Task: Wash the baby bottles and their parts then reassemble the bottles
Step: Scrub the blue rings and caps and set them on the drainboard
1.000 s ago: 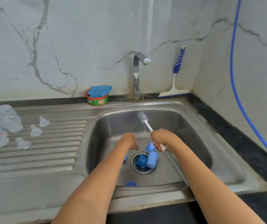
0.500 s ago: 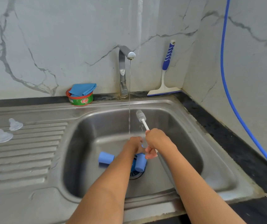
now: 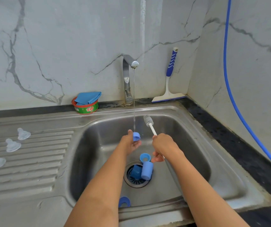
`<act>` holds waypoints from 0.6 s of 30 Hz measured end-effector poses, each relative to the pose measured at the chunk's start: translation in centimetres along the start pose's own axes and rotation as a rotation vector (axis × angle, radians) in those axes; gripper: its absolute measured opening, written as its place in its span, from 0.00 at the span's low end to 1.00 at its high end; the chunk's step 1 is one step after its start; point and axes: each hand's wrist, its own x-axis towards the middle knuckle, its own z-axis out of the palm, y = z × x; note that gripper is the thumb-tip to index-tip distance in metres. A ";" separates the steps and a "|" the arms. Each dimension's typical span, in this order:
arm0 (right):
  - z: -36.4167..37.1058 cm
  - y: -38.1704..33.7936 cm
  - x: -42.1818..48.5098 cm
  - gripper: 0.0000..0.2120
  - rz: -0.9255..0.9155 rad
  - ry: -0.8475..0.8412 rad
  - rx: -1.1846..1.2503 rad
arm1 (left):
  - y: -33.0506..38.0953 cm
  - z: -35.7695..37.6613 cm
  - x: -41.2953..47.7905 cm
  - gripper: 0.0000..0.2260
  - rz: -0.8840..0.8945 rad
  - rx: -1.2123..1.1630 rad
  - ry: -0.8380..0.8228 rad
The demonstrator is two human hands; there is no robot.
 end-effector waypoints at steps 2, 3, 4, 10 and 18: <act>-0.1 -0.1 -0.1 0.11 0.003 0.004 0.015 | 0.9 -0.1 -0.5 0.18 -0.034 -0.231 -0.043; -0.2 0.0 0.0 0.09 -0.005 0.011 0.018 | 1.1 0.0 -0.7 0.20 -0.042 -0.321 -0.055; -0.1 0.0 0.0 0.07 -0.004 0.009 0.016 | 1.4 0.0 -0.9 0.20 -0.046 -0.383 -0.065; -0.1 0.1 -0.1 0.09 -0.004 0.000 0.020 | 2.0 -0.1 -1.0 0.15 -0.016 -0.369 -0.124; -0.1 0.3 0.1 0.15 -0.001 0.020 0.024 | 2.5 0.6 -1.5 0.05 0.162 -0.290 -0.161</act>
